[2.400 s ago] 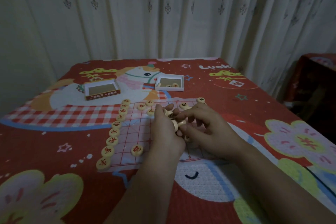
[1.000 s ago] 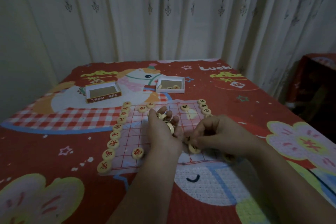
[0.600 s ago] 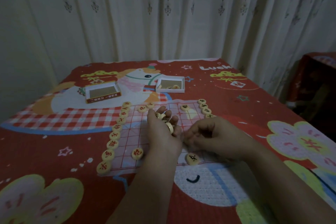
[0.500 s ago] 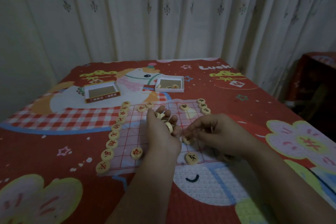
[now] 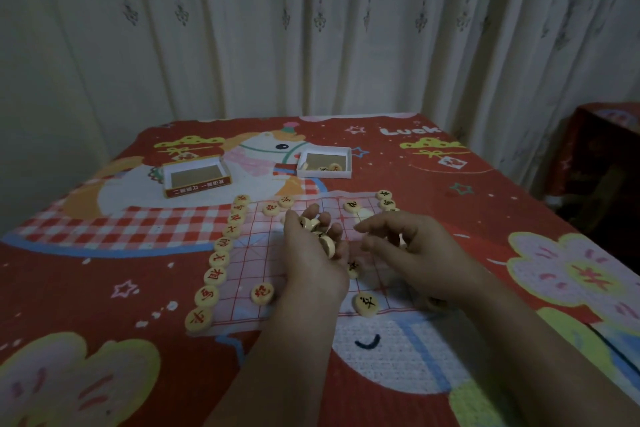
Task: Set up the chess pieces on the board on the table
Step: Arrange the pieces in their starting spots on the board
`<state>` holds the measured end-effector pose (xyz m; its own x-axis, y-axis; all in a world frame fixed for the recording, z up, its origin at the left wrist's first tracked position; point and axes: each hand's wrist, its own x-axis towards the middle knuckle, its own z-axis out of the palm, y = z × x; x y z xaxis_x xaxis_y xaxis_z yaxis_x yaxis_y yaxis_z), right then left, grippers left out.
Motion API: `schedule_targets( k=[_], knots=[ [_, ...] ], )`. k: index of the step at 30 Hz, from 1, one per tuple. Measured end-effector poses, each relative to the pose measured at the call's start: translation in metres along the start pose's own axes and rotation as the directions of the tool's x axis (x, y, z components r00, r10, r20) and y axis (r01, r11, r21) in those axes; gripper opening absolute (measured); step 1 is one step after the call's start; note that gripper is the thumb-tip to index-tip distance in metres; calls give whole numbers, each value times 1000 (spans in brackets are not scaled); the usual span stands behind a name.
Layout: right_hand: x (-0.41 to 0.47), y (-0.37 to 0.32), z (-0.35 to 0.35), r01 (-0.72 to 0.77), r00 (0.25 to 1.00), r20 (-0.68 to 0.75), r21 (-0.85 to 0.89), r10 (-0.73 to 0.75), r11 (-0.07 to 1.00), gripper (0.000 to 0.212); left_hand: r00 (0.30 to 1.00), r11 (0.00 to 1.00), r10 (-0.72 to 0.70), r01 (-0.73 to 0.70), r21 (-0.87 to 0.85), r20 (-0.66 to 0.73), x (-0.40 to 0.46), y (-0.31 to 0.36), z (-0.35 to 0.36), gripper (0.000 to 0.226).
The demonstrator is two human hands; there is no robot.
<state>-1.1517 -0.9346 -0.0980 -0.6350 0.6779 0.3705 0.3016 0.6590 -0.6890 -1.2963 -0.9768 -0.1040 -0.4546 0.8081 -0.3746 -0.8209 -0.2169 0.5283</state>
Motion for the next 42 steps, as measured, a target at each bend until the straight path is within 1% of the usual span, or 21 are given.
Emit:
schedule_targets(
  k=[3, 5, 7, 11, 13, 15, 18, 19, 21, 23, 27, 30, 33, 35, 37, 39, 42],
  knots=[
    [0, -6, 8, 122, 992, -25, 24, -121, 992, 25, 999, 997, -24, 26, -70, 32, 0, -1, 3, 37],
    [2, -8, 13, 167, 986, -19, 13, -166, 986, 24, 996, 992, -50, 58, -110, 68, 0, -2, 4, 41],
    [3, -7, 15, 178, 984, -23, 3, -178, 984, 26, 995, 988, -61, 71, -137, 82, -1, -2, 5, 40],
    [3, -2, 15, 141, 990, -23, 27, -140, 990, 25, 993, 977, -63, 83, -196, 104, -2, -1, 6, 38],
    [5, 0, 17, 179, 984, -8, -24, -179, 984, 20, 990, 972, -74, 99, -214, 122, -1, -1, 6, 39],
    [5, 2, 20, 217, 976, 5, -51, -217, 975, 21, 988, 971, -80, 107, -214, 129, -1, -1, 6, 40],
    [5, 1, 21, 132, 991, 18, 10, -132, 991, 25, 991, 973, -80, 100, -209, 104, -1, -1, 6, 40],
    [5, 2, 21, 110, 994, 19, 4, -110, 994, 27, 992, 974, -80, 98, -206, 95, -1, -1, 6, 39],
    [6, 3, 21, 111, 994, 27, -58, -109, 992, 27, 992, 977, -83, 100, -187, 94, 1, -2, 6, 37],
    [6, 4, 20, 120, 992, 33, -75, -118, 990, 25, 991, 983, -76, 93, -156, 110, 2, -3, 6, 36],
    [4, 1, 20, 110, 994, 10, 19, -110, 994, 20, 987, 988, -84, 100, -116, 135, -1, -4, 9, 39],
    [4, -2, 22, 125, 992, -2, 88, -125, 988, 20, 988, 985, -94, 109, -131, 120, -3, -4, 10, 40],
    [3, -3, 21, 160, 987, 12, 104, -162, 982, 19, 989, 975, -98, 118, -188, 112, 1, -5, 6, 39],
    [2, -2, 20, 177, 983, 17, 133, -180, 975, 28, 987, 967, -92, 120, -224, 132, 4, -5, 4, 38],
    [2, -2, 19, 151, 988, -35, 178, -147, 972, 35, 986, 963, -74, 109, -248, 146, 4, -4, 3, 37],
    [3, 1, 19, 107, 991, -102, 182, -90, 977, 29, 986, 960, -58, 99, -262, 157, 3, -3, 4, 37],
    [4, 3, 20, 66, 994, -94, 137, -54, 988, 14, 981, 964, -69, 113, -242, 184, -1, -2, 6, 37]
  ],
)
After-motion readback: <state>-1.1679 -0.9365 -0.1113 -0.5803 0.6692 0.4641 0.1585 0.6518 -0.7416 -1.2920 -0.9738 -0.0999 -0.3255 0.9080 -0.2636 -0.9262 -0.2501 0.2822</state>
